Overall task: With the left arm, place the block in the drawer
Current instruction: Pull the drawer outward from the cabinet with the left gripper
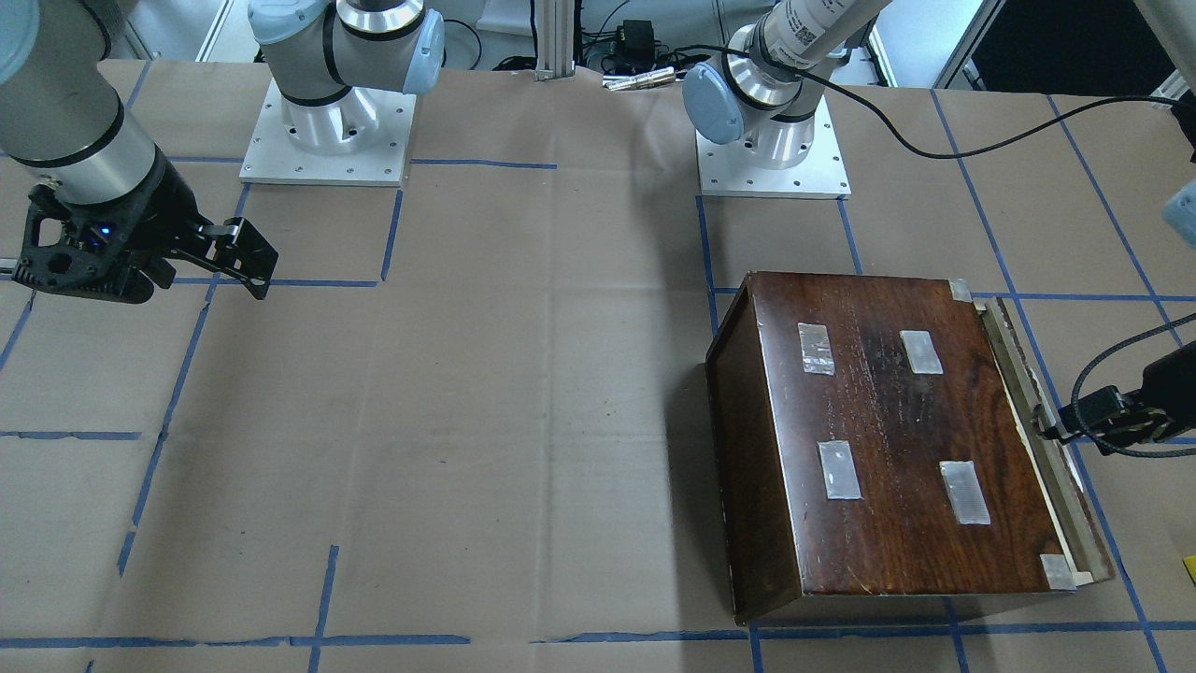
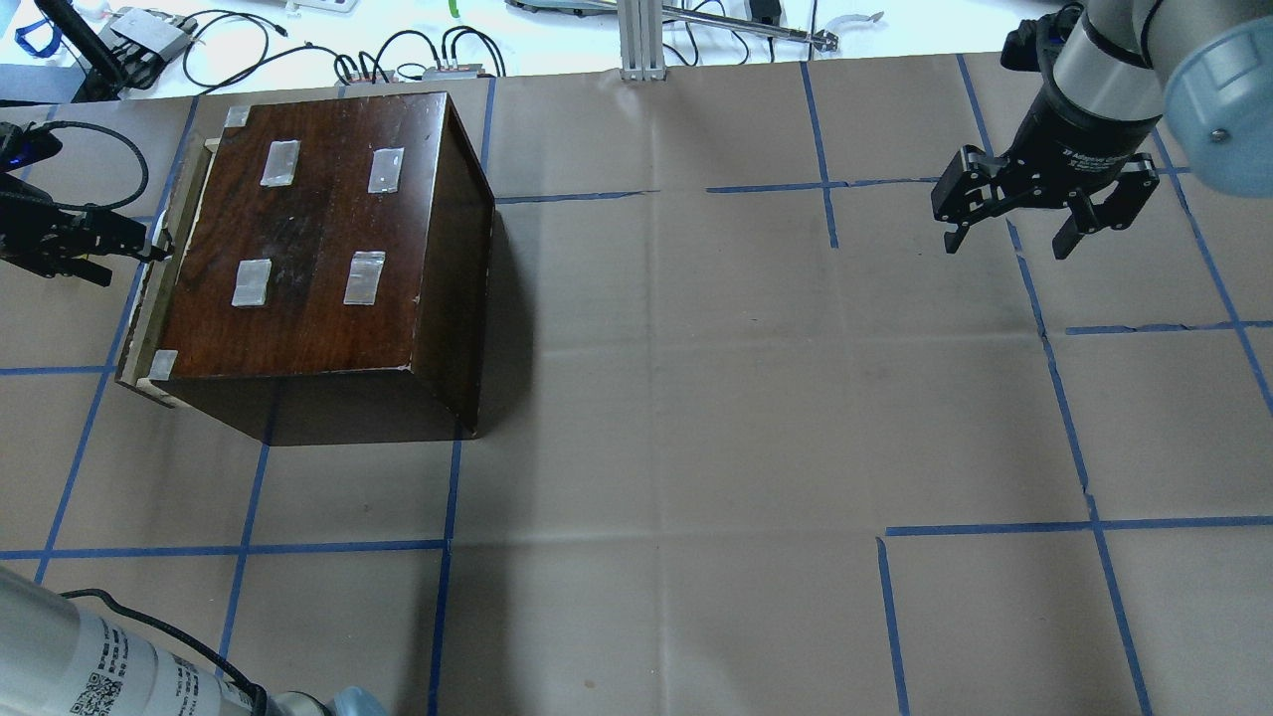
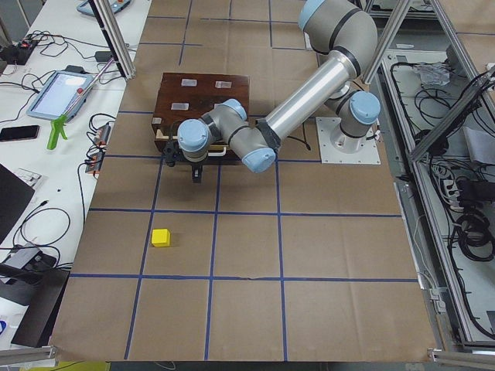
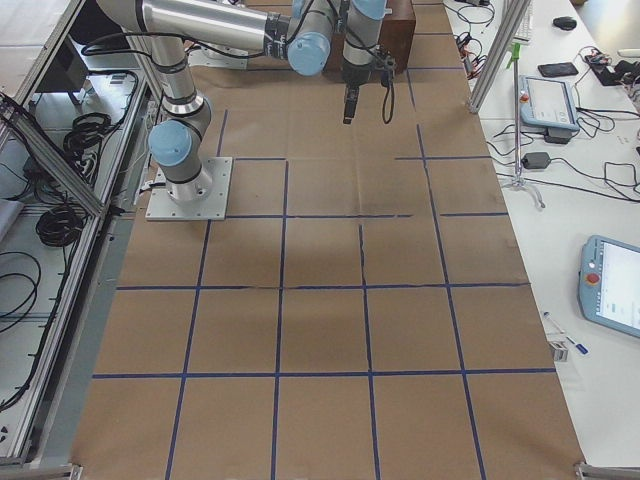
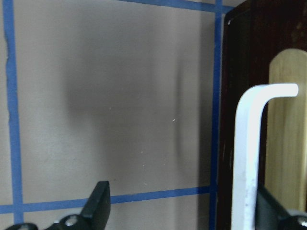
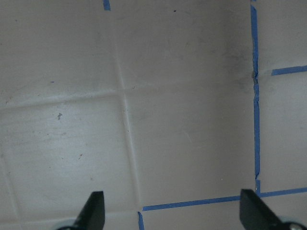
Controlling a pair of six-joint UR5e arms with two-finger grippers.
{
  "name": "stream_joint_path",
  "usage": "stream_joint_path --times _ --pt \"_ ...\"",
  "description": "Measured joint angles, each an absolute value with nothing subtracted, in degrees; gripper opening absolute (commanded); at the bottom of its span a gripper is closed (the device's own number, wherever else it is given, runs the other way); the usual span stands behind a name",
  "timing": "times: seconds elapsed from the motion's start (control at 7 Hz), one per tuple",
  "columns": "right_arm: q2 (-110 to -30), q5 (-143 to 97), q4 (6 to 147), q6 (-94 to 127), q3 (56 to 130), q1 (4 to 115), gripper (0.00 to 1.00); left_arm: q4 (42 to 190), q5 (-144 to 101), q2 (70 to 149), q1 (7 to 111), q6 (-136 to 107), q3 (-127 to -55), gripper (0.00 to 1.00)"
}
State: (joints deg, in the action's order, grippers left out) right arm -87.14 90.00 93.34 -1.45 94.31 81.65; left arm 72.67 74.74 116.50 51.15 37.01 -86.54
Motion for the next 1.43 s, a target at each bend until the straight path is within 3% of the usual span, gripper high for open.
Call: stream_joint_path --times 1.43 --pt "-87.1 90.0 93.3 -1.5 94.3 81.7 1.00 71.6 76.6 117.9 46.2 40.8 -83.3 0.99"
